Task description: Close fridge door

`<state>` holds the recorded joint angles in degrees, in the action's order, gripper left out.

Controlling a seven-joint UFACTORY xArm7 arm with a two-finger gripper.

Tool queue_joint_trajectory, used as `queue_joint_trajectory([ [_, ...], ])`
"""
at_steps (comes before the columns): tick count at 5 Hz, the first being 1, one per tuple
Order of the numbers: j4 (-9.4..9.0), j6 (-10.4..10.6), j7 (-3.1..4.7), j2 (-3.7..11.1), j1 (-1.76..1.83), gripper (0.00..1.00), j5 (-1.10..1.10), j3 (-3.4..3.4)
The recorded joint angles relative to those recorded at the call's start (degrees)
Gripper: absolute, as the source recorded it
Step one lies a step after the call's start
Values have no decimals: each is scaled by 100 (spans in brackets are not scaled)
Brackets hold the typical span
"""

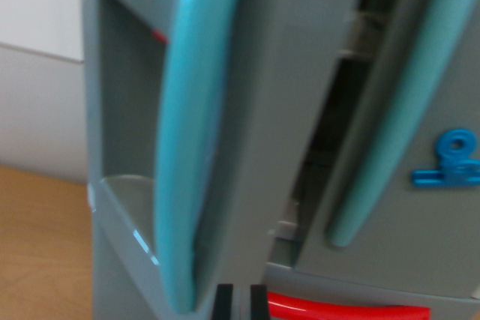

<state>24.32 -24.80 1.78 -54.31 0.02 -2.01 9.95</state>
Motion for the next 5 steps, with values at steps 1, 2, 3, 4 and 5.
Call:
queue_joint_trajectory([
  [1,0,0,0,0,0,100,0,0],
  [2,107,0,0,177,0,100,0,151],
  [3,107,0,0,177,0,100,0,151],
  [4,359,0,0,433,0,100,0,285],
  [5,359,0,0,433,0,100,0,285],
])
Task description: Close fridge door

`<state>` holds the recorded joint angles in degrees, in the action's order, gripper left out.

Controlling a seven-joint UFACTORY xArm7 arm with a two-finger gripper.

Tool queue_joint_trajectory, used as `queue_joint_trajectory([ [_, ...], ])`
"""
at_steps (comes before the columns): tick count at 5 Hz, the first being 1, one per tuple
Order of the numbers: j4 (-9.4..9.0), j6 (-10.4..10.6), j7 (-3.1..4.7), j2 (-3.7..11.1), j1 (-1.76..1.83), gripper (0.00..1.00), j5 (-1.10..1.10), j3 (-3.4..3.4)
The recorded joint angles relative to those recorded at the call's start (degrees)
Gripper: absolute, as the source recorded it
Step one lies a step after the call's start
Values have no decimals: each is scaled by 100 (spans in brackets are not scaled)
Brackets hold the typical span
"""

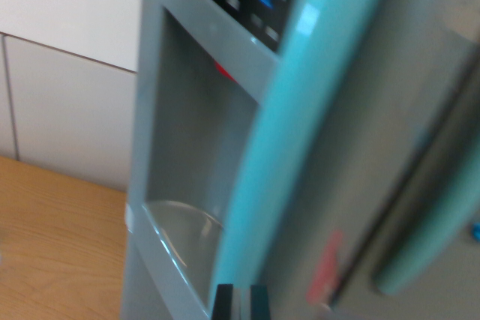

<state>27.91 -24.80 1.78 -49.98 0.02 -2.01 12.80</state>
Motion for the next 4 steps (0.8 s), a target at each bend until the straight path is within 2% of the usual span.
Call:
queue_joint_trajectory([
  [1,291,0,0,352,0,100,0,118],
  [2,291,0,0,352,0,100,0,118],
  [3,870,1,0,1098,0,100,0,193],
  [4,870,1,0,1098,0,100,0,193],
])
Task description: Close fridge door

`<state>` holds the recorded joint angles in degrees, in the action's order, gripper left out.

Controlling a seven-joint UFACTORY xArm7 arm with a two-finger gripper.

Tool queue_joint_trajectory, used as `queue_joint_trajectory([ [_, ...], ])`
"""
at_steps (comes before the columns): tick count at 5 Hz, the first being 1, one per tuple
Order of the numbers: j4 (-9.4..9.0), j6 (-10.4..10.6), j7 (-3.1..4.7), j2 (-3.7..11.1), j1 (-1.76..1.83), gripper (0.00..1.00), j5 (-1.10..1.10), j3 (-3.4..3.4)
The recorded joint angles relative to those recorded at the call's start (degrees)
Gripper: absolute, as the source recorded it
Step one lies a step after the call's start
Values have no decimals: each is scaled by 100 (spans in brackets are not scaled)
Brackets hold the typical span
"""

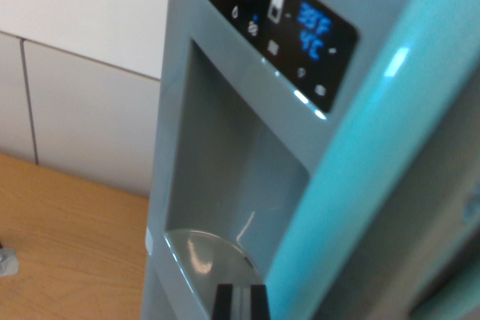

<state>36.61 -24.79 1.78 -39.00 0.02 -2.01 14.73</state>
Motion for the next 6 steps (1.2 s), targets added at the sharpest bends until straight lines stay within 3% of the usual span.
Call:
queue_joint_trajectory([
  [2,420,22,0,650,-1,100,2,-5],
  [3,420,22,0,650,-1,100,2,-5],
  [4,574,75,0,929,-4,100,3,-68],
  [5,656,113,0,1131,-12,100,3,-217],
  [6,656,113,0,1131,-12,100,3,-217],
])
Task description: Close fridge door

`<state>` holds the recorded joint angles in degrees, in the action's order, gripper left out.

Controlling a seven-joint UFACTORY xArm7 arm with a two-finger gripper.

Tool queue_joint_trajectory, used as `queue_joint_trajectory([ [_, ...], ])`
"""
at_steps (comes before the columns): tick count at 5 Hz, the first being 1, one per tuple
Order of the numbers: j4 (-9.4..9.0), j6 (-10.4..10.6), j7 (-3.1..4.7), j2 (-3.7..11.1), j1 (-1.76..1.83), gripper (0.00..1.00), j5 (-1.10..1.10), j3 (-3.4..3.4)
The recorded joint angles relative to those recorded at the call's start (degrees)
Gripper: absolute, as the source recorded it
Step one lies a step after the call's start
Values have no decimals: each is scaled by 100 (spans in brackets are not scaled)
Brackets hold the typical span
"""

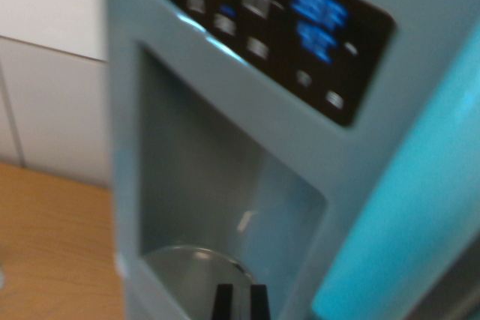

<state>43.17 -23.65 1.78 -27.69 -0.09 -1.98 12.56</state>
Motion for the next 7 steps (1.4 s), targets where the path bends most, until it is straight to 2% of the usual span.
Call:
queue_joint_trajectory([
  [1,118,0,0,164,-4,100,0,-185],
  [3,476,1,0,641,-8,100,0,-431],
  [4,476,1,0,641,-8,100,0,-431],
  [5,654,1,0,870,-11,100,0,-512],
  [6,654,1,0,870,-11,100,0,-512],
  [7,778,8,0,1011,-12,100,0,-565],
])
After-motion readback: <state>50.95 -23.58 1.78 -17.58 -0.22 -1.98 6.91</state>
